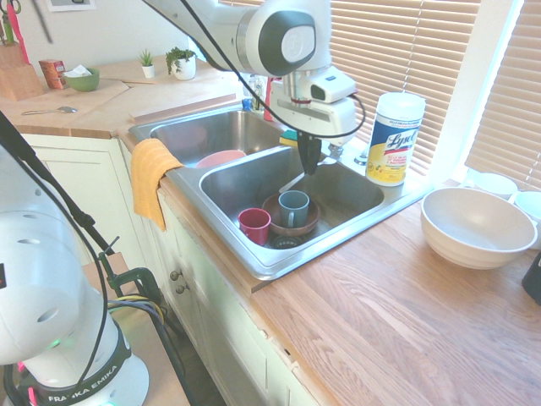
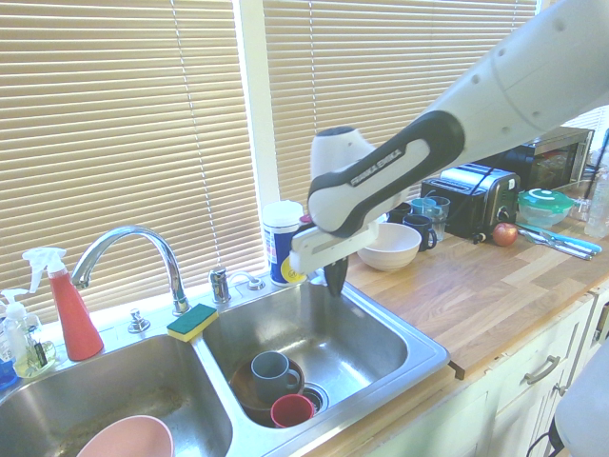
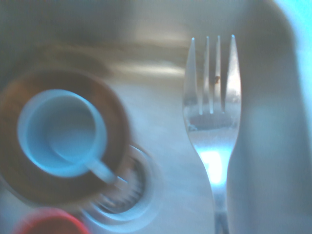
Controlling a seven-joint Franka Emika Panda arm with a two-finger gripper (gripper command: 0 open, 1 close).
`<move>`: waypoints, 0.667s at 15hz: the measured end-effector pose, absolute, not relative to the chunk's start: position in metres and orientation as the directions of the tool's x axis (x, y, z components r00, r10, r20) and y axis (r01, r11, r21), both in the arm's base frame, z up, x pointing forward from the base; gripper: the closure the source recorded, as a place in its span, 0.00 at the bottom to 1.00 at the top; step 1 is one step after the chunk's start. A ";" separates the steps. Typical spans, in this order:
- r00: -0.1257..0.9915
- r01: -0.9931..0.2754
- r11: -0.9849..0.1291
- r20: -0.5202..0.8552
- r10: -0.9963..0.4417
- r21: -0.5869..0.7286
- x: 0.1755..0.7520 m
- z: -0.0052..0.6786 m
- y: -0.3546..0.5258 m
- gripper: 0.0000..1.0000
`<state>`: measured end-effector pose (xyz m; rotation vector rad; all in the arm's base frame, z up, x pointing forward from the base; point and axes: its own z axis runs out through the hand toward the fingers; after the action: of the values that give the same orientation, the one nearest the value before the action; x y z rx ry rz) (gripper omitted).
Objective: Put the fork into the sink
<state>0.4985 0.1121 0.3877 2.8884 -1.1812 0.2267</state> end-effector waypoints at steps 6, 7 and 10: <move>0.661 -0.738 -0.673 0.148 -0.736 -0.050 0.518 0.305 0.177 1.00; 0.655 -0.744 -0.667 0.146 -0.741 -0.049 0.520 0.294 0.174 1.00; 0.637 -0.759 -0.648 0.135 -0.759 -0.065 0.521 0.266 0.153 1.00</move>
<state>0.5213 0.1535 0.2657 2.8439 -1.3183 0.2359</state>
